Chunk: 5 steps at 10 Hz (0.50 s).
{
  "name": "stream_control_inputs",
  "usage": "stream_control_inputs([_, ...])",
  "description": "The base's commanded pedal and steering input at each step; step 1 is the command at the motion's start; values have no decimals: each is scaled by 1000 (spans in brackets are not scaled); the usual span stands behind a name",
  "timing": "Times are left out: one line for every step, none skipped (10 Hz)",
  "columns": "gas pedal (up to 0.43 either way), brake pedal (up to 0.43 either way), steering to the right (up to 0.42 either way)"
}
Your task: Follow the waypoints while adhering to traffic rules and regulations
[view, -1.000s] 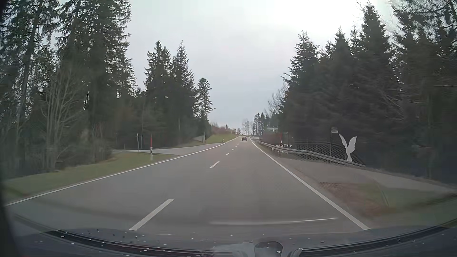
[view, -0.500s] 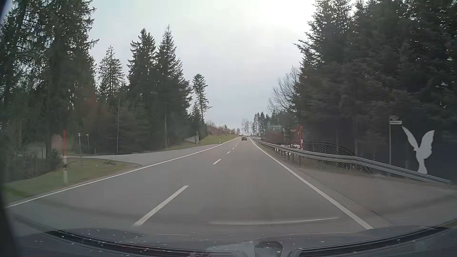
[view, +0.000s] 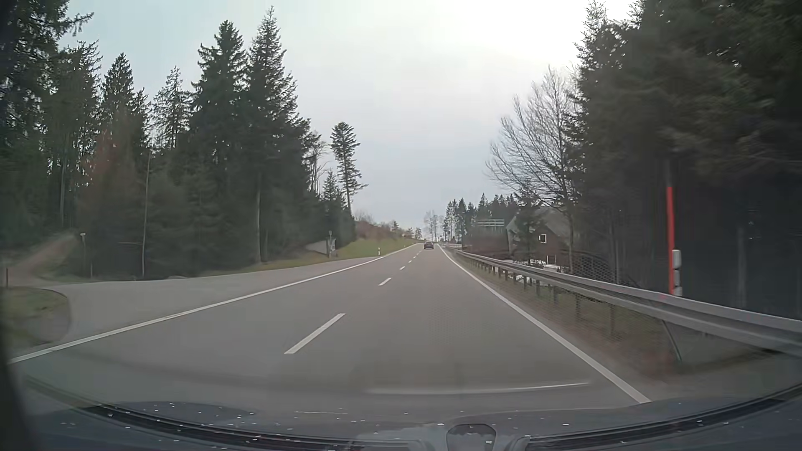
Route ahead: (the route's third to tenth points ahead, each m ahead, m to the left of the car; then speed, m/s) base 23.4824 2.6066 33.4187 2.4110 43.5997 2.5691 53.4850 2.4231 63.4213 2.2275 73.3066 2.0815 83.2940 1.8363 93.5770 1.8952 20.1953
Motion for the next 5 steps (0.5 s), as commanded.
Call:
stream_control_inputs([157,0,0])
stream_control_inputs([150,0,-1])
stream_control_inputs([150,0,-1])
stream_control_inputs([150,0,-1])
stream_control_inputs([150,0,-1])
